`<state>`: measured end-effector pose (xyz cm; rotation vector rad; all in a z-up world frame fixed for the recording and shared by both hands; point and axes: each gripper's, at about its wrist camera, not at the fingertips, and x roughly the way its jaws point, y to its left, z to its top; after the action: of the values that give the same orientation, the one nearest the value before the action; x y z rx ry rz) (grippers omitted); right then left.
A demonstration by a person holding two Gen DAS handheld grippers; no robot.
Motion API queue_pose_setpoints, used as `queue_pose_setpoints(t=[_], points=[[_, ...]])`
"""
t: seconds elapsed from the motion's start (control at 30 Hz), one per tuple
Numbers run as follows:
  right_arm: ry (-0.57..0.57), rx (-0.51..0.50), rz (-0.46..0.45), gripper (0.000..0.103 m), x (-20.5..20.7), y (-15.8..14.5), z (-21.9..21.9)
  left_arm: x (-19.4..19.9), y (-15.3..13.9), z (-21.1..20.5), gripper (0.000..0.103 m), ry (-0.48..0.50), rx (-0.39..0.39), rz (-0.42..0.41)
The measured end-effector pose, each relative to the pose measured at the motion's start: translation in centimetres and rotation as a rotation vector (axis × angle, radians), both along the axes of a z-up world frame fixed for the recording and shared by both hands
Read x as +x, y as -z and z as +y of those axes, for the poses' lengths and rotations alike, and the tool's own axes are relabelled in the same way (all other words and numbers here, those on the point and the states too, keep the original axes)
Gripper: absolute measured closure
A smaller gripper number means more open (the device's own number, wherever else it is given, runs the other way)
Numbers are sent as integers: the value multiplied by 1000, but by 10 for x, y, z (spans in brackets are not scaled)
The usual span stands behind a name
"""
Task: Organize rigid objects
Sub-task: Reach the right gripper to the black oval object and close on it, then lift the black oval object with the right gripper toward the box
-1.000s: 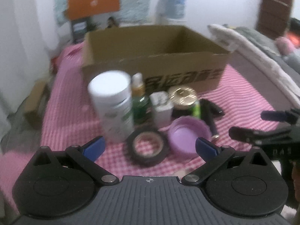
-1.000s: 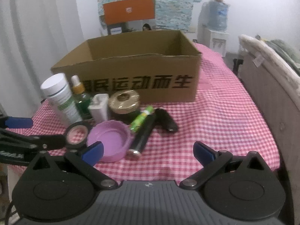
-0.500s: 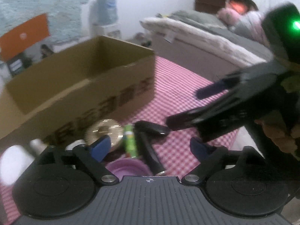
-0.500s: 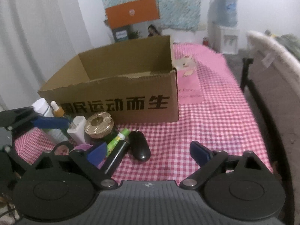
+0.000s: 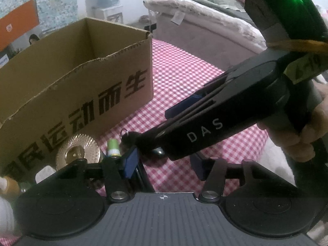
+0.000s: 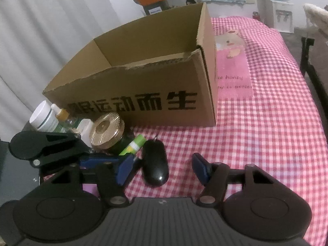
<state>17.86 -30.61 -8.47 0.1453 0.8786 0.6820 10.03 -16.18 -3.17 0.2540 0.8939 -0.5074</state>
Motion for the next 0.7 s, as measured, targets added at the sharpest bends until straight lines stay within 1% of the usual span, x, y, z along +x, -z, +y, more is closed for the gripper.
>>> queue_pose_setpoints(t=[0.07, 0.17, 0.23, 0.33, 0.37, 0.4, 0.43, 0.57, 0.7], points=[[-8, 19, 20, 40, 5, 1, -4, 3, -2, -1, 55, -9, -2, 18], [-9, 40, 37, 41, 10, 4, -10, 0, -7, -1, 55, 5, -25, 38], [-4, 47, 32, 44, 11, 2, -14, -3, -5, -7, 55, 28, -3, 35], [-12, 42, 8, 51, 11, -1, -15, -2, 2, -15, 55, 17, 54, 52], [-17, 42, 5, 57, 11, -1, -14, 0, 4, -15, 57, 5, 67, 56], [-21, 43, 5, 61, 10, -1, -14, 2, 6, -14, 58, -2, 70, 60], [-25, 44, 8, 62, 10, 0, -13, 3, 6, -13, 59, -11, 65, 68], [-39, 49, 13, 73, 13, 0, -9, 8, 4, -12, 59, -43, 50, 79], [-48, 47, 54, 78, 23, 5, -4, 9, 5, -11, 58, -71, 36, 96]])
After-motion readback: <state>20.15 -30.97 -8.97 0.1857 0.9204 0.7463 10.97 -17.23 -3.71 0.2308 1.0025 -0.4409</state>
